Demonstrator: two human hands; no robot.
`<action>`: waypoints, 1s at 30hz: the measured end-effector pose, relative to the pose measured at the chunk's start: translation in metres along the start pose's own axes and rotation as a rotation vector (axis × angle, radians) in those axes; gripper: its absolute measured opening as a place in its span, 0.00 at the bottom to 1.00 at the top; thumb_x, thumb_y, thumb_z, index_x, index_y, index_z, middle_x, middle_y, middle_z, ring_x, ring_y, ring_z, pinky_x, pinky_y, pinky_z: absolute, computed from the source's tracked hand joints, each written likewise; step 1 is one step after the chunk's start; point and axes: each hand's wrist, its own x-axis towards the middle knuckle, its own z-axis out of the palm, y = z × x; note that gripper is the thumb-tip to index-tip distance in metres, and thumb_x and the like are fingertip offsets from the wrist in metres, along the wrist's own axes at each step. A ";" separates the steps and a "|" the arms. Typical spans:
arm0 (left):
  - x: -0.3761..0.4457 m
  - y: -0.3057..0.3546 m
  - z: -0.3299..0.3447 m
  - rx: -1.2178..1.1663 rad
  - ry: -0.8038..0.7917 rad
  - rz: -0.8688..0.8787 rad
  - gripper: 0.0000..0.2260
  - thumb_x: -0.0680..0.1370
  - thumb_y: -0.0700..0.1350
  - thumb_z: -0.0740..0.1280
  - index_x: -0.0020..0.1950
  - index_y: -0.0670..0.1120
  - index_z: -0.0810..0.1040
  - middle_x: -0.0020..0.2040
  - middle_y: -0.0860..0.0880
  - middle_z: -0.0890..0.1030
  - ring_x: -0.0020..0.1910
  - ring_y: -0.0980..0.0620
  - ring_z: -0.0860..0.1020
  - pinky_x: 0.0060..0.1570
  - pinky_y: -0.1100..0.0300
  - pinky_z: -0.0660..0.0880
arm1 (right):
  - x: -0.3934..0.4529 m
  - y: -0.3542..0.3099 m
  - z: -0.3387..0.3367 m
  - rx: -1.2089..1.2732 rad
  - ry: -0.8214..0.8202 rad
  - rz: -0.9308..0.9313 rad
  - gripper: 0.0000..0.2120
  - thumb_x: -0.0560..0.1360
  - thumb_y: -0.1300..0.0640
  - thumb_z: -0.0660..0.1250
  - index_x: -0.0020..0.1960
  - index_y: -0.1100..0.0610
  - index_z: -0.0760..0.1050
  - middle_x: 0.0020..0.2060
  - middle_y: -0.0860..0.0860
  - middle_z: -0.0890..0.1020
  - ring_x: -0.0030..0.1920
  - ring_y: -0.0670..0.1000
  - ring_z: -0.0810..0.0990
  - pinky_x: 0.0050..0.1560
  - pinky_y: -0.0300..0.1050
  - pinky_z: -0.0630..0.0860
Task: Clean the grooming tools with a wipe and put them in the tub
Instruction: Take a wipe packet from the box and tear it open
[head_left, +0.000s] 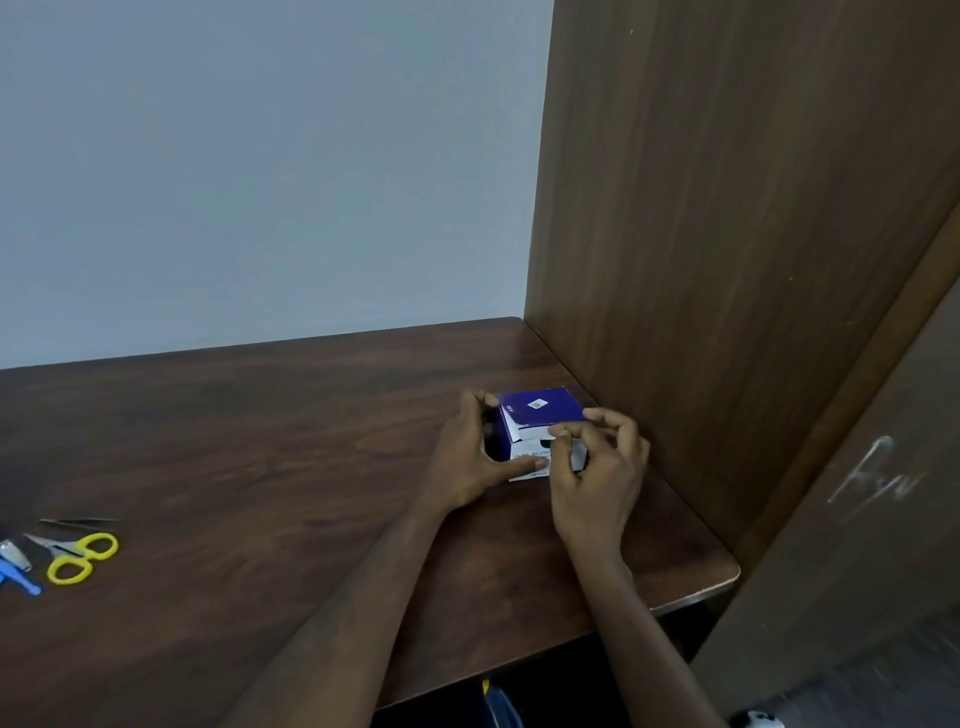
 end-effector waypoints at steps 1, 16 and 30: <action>0.000 0.000 0.000 -0.008 0.002 0.004 0.37 0.67 0.55 0.86 0.63 0.51 0.65 0.67 0.53 0.81 0.65 0.55 0.82 0.61 0.46 0.83 | 0.000 0.000 0.000 0.010 -0.002 0.007 0.14 0.76 0.46 0.64 0.50 0.49 0.87 0.59 0.46 0.78 0.56 0.50 0.73 0.58 0.59 0.76; 0.000 0.002 -0.002 -0.026 -0.045 -0.028 0.56 0.64 0.59 0.87 0.85 0.52 0.60 0.78 0.57 0.71 0.73 0.59 0.74 0.68 0.70 0.73 | 0.004 0.001 0.001 -0.078 -0.039 0.090 0.17 0.76 0.44 0.63 0.58 0.47 0.86 0.64 0.49 0.75 0.61 0.55 0.73 0.59 0.51 0.71; 0.001 0.001 0.002 0.018 -0.029 -0.028 0.55 0.63 0.60 0.87 0.83 0.50 0.63 0.78 0.54 0.73 0.73 0.57 0.74 0.72 0.56 0.75 | 0.087 -0.036 0.007 -1.004 -0.716 -0.194 0.18 0.79 0.46 0.71 0.69 0.44 0.81 0.78 0.55 0.66 0.76 0.64 0.63 0.72 0.66 0.63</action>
